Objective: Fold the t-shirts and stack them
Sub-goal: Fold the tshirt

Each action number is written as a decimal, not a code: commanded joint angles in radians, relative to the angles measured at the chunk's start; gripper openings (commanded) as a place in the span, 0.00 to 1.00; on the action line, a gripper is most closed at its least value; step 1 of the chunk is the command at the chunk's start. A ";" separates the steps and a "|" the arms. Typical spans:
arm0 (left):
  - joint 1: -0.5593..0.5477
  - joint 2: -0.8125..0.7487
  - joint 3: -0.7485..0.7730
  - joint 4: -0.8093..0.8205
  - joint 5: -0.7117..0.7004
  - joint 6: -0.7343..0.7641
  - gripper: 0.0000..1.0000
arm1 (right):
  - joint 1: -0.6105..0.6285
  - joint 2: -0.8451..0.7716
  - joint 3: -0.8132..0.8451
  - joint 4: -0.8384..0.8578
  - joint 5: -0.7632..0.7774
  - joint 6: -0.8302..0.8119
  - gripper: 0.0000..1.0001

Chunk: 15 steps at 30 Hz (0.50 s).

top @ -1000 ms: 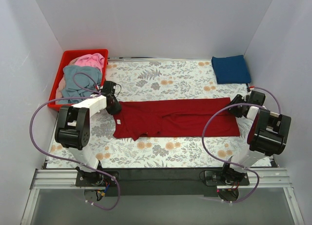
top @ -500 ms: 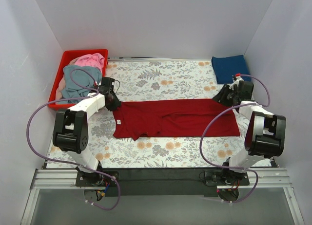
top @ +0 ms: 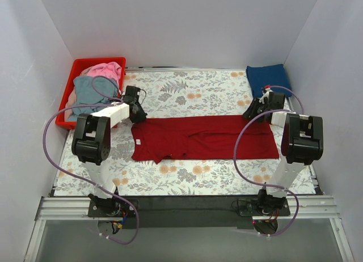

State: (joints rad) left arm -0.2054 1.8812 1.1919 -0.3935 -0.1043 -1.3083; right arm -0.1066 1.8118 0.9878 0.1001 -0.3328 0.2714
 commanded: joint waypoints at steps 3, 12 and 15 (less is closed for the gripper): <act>0.044 0.056 0.060 -0.024 -0.058 -0.003 0.09 | -0.042 0.078 0.046 0.023 0.069 -0.022 0.44; 0.055 0.150 0.185 -0.062 -0.038 0.029 0.17 | -0.107 0.153 0.179 -0.025 0.020 -0.017 0.44; 0.052 0.110 0.210 -0.074 -0.017 0.037 0.22 | -0.088 0.104 0.175 -0.028 -0.021 0.009 0.44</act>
State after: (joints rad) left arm -0.1669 2.0106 1.3750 -0.4183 -0.1020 -1.3014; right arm -0.2008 1.9476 1.1374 0.1036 -0.3443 0.2844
